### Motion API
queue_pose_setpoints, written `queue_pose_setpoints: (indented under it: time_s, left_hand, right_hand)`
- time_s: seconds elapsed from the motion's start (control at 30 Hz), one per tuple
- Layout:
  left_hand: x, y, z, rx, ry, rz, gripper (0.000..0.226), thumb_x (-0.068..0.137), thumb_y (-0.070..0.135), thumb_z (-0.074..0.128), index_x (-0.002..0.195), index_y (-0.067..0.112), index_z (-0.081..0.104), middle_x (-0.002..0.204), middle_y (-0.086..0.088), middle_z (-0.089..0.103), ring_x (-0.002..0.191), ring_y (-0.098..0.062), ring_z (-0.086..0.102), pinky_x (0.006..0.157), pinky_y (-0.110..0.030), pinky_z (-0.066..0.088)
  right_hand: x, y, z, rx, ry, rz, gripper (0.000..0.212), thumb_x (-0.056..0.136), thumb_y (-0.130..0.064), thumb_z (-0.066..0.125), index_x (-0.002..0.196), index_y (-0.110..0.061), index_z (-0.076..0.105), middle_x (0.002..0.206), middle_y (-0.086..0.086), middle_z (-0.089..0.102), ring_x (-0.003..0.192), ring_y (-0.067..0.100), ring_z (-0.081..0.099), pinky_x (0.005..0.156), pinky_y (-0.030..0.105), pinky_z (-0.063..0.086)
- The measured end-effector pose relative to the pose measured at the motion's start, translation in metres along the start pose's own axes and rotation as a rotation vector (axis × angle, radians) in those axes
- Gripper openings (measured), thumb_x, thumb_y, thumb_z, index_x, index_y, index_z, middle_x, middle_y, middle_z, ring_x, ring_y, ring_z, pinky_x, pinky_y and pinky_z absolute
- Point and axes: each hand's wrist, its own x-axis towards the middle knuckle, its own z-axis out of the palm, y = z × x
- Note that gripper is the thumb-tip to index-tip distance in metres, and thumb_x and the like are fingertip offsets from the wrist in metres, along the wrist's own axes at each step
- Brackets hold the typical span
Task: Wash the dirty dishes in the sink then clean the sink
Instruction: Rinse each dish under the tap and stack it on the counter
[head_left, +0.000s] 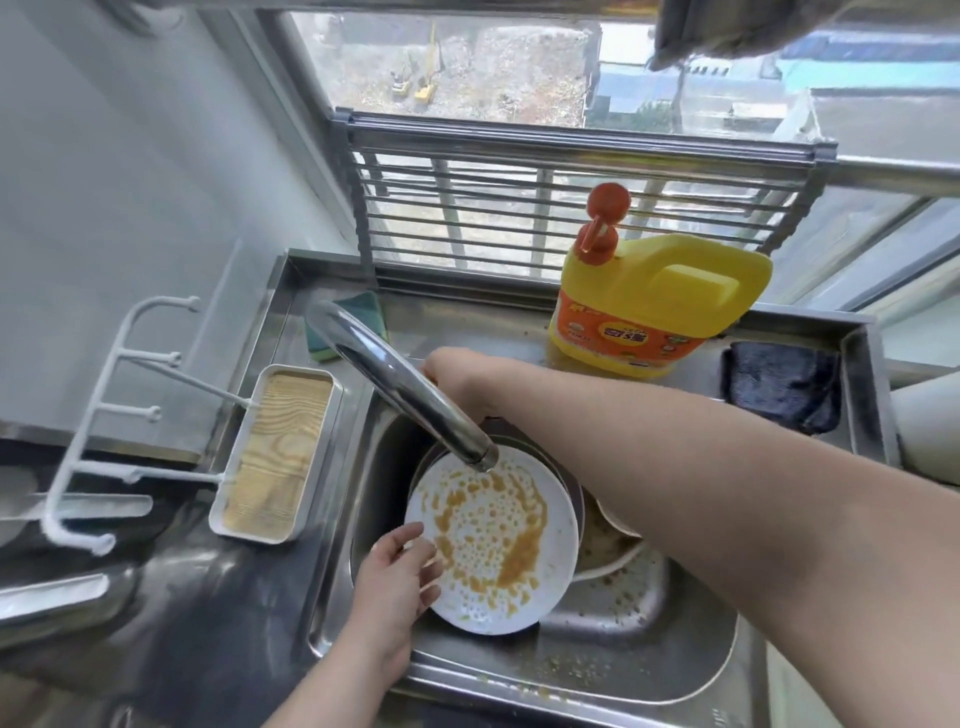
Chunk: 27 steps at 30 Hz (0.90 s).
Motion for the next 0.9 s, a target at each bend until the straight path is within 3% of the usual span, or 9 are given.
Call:
queue_pose_setpoints:
  time_s: [0.23,0.4,0.5,0.57,0.7,0.8,0.9]
  left_hand:
    - [0.004,0.005,0.002,-0.040,-0.029,0.026,0.025,0.099,0.012,0.068,0.121,0.024,0.069,0.111,-0.012,0.075,0.093,-0.023,0.072,0.073,-0.034,0.057]
    - [-0.006,0.009,0.010,-0.029,-0.042,0.006,0.024,0.100,0.012,0.065,0.121,0.023,0.068,0.115,-0.011,0.074,0.097,-0.025,0.073,0.075,-0.034,0.059]
    - [-0.011,0.019,0.017,-0.014,-0.065,-0.012,0.023,0.101,0.011,0.064,0.120,0.022,0.069,0.114,-0.011,0.074,0.096,-0.025,0.073,0.076,-0.036,0.059]
    - [-0.014,0.027,0.025,-0.022,-0.084,-0.047,0.022,0.101,0.009,0.063,0.120,0.019,0.070,0.109,-0.011,0.075,0.092,-0.025,0.073,0.075,-0.036,0.061]
    - [-0.019,0.042,0.045,-0.025,-0.144,-0.121,0.020,0.103,0.010,0.061,0.120,0.010,0.071,0.093,-0.010,0.075,0.083,-0.023,0.072,0.066,-0.033,0.060]
    - [-0.021,0.053,0.059,-0.023,-0.229,-0.132,0.019,0.100,0.011,0.070,0.115,0.001,0.074,0.080,-0.009,0.073,0.061,-0.012,0.065,0.054,-0.023,0.055]
    - [-0.027,0.065,0.076,-0.003,-0.240,-0.150,0.021,0.102,0.028,0.069,0.092,0.009,0.069,0.061,0.002,0.055,0.046,-0.005,0.045,0.040,-0.018,0.040]
  right_hand:
    - [0.001,0.005,0.005,0.073,0.022,-0.014,0.005,0.094,-0.018,0.075,0.094,-0.019,0.070,0.093,0.008,0.076,0.080,0.027,0.076,0.068,0.038,0.063]
    - [-0.024,0.015,0.013,-0.031,0.135,0.012,0.031,0.093,-0.043,0.076,0.105,-0.015,0.074,0.092,0.001,0.075,0.088,0.024,0.069,0.078,0.037,0.060]
    - [-0.057,0.039,0.017,0.291,0.172,0.129,0.032,0.101,-0.047,0.064,0.102,-0.017,0.075,0.090,0.003,0.077,0.079,0.023,0.071,0.077,0.038,0.061]
    - [-0.086,0.056,0.026,0.658,0.065,0.218,0.030,0.105,-0.041,0.060,0.099,-0.015,0.072,0.085,0.002,0.074,0.070,0.020,0.068,0.071,0.036,0.058]
    - [-0.135,0.071,0.049,1.118,-0.102,0.263,0.008,0.104,-0.018,0.065,0.106,-0.011,0.069,0.096,0.009,0.074,0.080,0.020,0.071,0.080,0.032,0.061]
    - [-0.147,0.056,0.066,1.283,0.073,0.223,0.002,0.100,-0.006,0.069,0.099,-0.006,0.068,0.080,0.010,0.072,0.070,0.017,0.070,0.068,0.026,0.060]
    - [-0.149,0.042,0.073,1.288,0.294,0.220,0.032,0.104,-0.022,0.066,0.074,-0.012,0.061,0.063,0.007,0.060,0.050,0.014,0.053,0.052,0.025,0.047]
